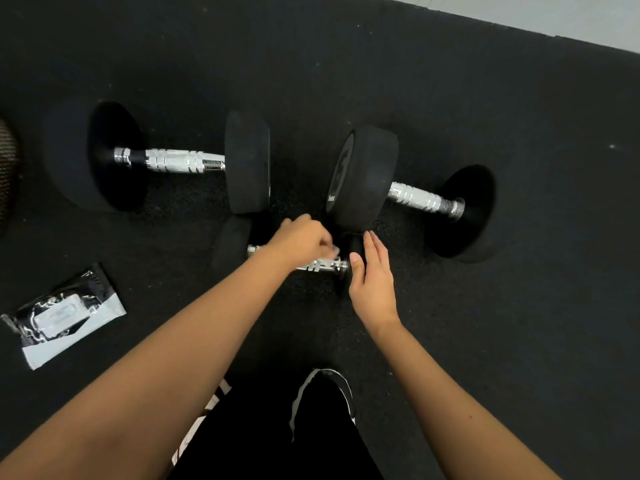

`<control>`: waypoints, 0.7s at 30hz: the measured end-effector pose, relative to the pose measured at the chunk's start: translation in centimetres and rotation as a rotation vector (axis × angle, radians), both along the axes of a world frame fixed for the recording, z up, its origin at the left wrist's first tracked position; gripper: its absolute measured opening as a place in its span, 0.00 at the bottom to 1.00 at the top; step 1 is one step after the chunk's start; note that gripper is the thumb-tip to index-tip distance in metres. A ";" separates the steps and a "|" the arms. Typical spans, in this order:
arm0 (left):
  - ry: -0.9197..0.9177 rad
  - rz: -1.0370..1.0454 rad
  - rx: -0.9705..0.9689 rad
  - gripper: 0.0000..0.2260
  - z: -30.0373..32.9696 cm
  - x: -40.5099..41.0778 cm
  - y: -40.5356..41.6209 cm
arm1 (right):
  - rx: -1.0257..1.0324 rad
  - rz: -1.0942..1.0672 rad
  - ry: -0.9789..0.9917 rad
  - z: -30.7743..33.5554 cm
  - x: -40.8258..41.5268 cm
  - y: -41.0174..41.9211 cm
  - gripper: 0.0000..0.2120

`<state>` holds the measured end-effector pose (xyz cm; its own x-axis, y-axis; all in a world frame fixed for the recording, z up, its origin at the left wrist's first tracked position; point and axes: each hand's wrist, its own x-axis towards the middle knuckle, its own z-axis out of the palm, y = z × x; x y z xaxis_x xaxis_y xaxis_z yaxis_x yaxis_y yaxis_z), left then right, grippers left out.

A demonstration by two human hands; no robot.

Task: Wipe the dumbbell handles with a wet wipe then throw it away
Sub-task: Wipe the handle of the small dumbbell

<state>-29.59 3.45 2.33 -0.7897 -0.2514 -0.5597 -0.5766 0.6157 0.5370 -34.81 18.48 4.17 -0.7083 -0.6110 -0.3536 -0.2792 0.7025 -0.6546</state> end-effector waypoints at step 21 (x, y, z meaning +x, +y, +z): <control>0.567 -0.065 -0.589 0.14 -2.7 4.0 5.6 | -0.014 0.000 0.028 -0.2 0.2 0.0 0.23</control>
